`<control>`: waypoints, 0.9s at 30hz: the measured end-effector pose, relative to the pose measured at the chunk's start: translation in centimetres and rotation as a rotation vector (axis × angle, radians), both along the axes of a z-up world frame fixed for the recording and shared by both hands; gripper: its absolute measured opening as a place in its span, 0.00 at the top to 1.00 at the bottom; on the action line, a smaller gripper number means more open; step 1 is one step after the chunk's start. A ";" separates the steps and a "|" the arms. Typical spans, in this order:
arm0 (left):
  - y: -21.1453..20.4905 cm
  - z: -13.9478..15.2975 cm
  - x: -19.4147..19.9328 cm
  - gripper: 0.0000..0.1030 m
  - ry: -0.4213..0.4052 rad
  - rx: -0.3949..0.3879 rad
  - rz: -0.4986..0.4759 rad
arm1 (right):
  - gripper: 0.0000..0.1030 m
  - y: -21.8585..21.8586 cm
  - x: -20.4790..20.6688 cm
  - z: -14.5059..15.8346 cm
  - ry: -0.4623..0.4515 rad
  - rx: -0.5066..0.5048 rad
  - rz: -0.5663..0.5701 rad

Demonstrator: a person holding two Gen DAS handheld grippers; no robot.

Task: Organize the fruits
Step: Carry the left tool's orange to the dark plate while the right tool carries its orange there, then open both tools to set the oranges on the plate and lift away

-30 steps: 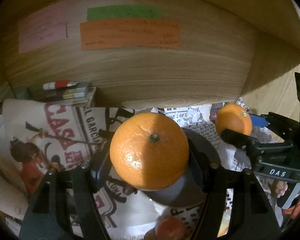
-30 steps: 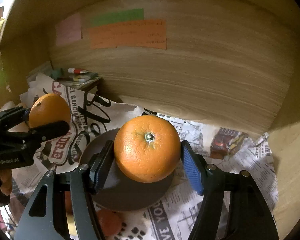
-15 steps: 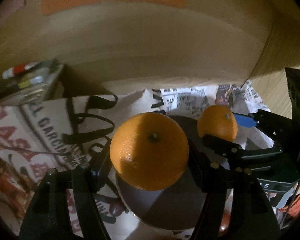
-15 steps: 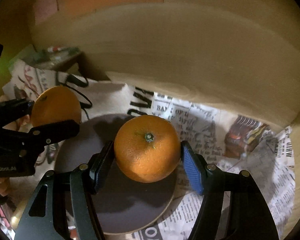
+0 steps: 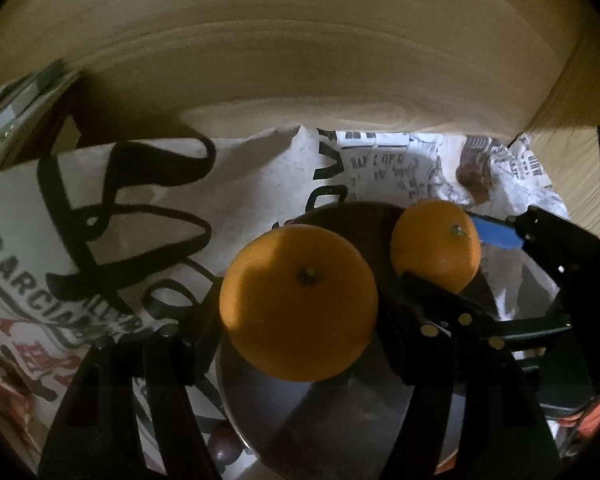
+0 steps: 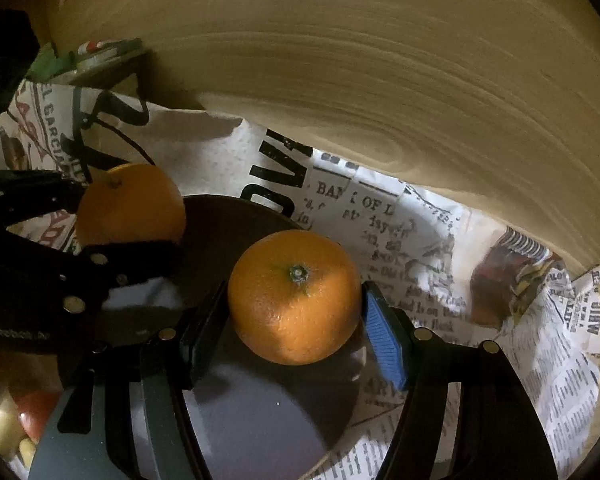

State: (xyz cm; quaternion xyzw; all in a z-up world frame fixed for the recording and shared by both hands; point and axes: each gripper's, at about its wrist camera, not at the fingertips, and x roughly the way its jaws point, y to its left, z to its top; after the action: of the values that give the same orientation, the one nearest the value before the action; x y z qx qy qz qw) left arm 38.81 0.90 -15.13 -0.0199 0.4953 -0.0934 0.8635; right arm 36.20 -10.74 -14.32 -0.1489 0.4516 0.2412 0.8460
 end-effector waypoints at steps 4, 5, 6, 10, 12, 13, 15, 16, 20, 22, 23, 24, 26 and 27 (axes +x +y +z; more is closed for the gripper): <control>-0.5 1.7 -0.8 0.31 -0.070 0.010 -0.033 | 0.38 0.4 -0.1 -0.2 0.005 -0.013 0.017; -0.5 2.2 -1.1 0.30 -0.083 0.012 -0.036 | 0.38 0.5 -0.1 -0.4 0.010 -0.014 0.018; -0.4 2.7 -1.4 0.29 -0.098 0.017 -0.033 | 0.38 0.6 -0.1 -0.4 0.004 -0.014 0.020; 0.3 3.5 -2.0 0.29 -0.111 0.003 -0.007 | 0.30 0.7 -0.5 0.6 -0.026 0.003 0.012; 1.0 4.1 -2.8 0.29 -0.123 -0.008 0.012 | 0.28 0.5 -0.8 1.4 -0.037 0.010 0.013; 1.3 4.4 -3.2 0.29 -0.130 -0.011 0.018 | 0.28 0.4 -1.1 1.8 -0.039 0.012 0.012; 1.9 5.2 -4.4 0.29 -0.150 -0.019 0.031 | 0.28 0.3 -1.7 2.6 -0.046 0.013 0.011; 2.4 5.6 -5.1 0.29 -0.158 -0.024 0.034 | 0.28 0.0 -2.1 3.0 -0.053 0.017 0.012; 3.0 6.7 -7.7 0.27 -0.193 -0.026 0.047 | 0.28 -1.6 -4.5 4.9 -0.064 0.053 0.015; 3.1 7.2 -9.4 0.26 -0.211 -0.013 0.053 | 0.28 -2.8 -5.7 6.2 -0.079 0.068 0.016; 3.2 7.3 -10.3 0.24 -0.218 -0.006 0.053 | 0.28 -2.8 -6.5 6.8 -0.090 0.071 0.019; 3.4 7.5 -11.2 0.22 -0.221 -0.004 0.049 | 0.28 -2.8 -7.9 7.7 -0.105 0.074 0.020; 3.4 7.4 -13.0 0.19 -0.227 0.005 0.043 | 0.28 -3.1 -9.3 8.4 -0.121 0.086 0.020; 3.4 7.3 -14.0 0.17 -0.228 0.015 0.041 | 0.28 -3.0 -9.9 8.6 -0.125 0.095 0.020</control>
State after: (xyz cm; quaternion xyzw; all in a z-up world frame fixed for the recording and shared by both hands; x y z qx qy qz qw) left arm 24.86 4.29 -7.87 -0.0130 0.3942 -0.0736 0.9160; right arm 26.30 -13.77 -5.71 -0.1279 0.3844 0.2611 0.8762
